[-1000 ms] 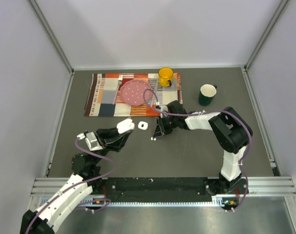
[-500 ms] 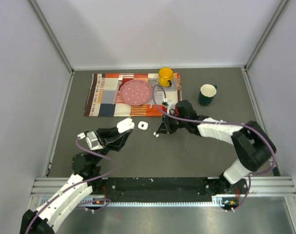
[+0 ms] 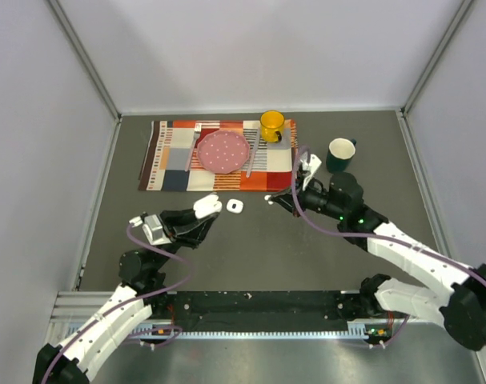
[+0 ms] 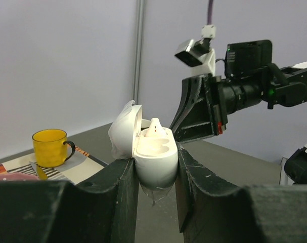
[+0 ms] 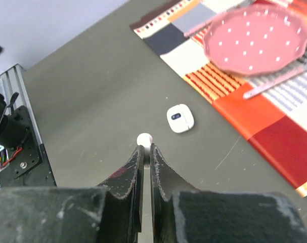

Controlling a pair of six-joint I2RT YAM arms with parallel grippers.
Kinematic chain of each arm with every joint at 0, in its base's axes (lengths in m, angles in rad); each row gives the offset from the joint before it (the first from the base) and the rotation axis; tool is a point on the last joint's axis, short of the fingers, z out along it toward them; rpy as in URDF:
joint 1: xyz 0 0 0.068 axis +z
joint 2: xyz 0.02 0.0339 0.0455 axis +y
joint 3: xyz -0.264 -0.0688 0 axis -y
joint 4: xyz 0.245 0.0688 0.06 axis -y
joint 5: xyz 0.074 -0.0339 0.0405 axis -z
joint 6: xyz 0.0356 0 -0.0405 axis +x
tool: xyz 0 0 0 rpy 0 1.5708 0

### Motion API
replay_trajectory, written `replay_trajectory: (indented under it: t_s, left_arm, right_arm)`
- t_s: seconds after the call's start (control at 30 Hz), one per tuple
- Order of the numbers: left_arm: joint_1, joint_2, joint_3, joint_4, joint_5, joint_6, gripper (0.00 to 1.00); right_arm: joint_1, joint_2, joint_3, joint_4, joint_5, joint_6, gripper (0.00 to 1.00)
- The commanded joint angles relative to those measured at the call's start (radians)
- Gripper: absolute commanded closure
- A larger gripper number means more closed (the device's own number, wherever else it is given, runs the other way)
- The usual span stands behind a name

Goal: Insert the wireless bluetooth earbuds into the charging case
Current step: Place the earbud in the charging case.

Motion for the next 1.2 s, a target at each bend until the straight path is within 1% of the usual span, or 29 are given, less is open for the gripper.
replay_trajectory:
  t_s: [0.0,0.13,0.2,0.23,0.3,0.33,0.37,0.47,0.67,0.87,1.03,1.17]
  left_arm:
    - [0.005,0.006,-0.171,0.037,0.025,0.013,1.0]
    - [0.005,0.015,-0.169,0.049,0.034,0.015,1.0]
    - [0.005,0.016,-0.165,0.049,0.039,0.016,1.0]
    - [0.005,0.021,-0.159,0.044,0.042,0.019,1.0]
    - [0.005,0.029,-0.151,0.041,0.059,0.019,1.0]
    - [0.005,0.035,-0.148,0.041,0.066,0.021,1.0]
    - [0.005,0.042,-0.145,0.041,0.079,0.021,1.0]
    - [0.005,0.055,-0.134,0.047,0.097,0.019,1.0]
    - [0.005,0.082,-0.125,0.067,0.116,0.025,1.0]
    - [0.005,0.095,-0.111,0.067,0.132,0.034,1.0]
    - [0.005,0.111,-0.107,0.076,0.149,0.036,1.0]
    - [0.005,0.121,-0.11,0.087,0.165,0.038,1.0]
  right_arm:
    - [0.012,-0.122,-0.01,0.093,-0.041,-0.093,1.0]
    - [0.012,-0.175,0.011,0.113,-0.124,-0.126,1.0]
    - [0.012,-0.181,0.039,0.086,-0.15,-0.144,1.0]
    - [0.012,-0.179,0.072,0.049,-0.173,-0.191,1.0]
    - [0.01,-0.166,0.102,0.043,-0.207,-0.192,1.0]
    - [0.012,-0.159,0.129,0.04,-0.227,-0.237,1.0]
    - [0.012,-0.15,0.142,0.047,-0.276,-0.244,1.0]
    - [0.012,-0.116,0.188,0.079,-0.362,-0.239,1.0]
    - [0.051,-0.07,0.249,0.11,-0.462,-0.235,1.0]
    - [0.148,-0.055,0.287,0.078,-0.437,-0.356,1.0]
    - [0.225,-0.027,0.338,0.011,-0.374,-0.457,1.0]
    - [0.248,-0.001,0.352,0.007,-0.359,-0.462,1.0]
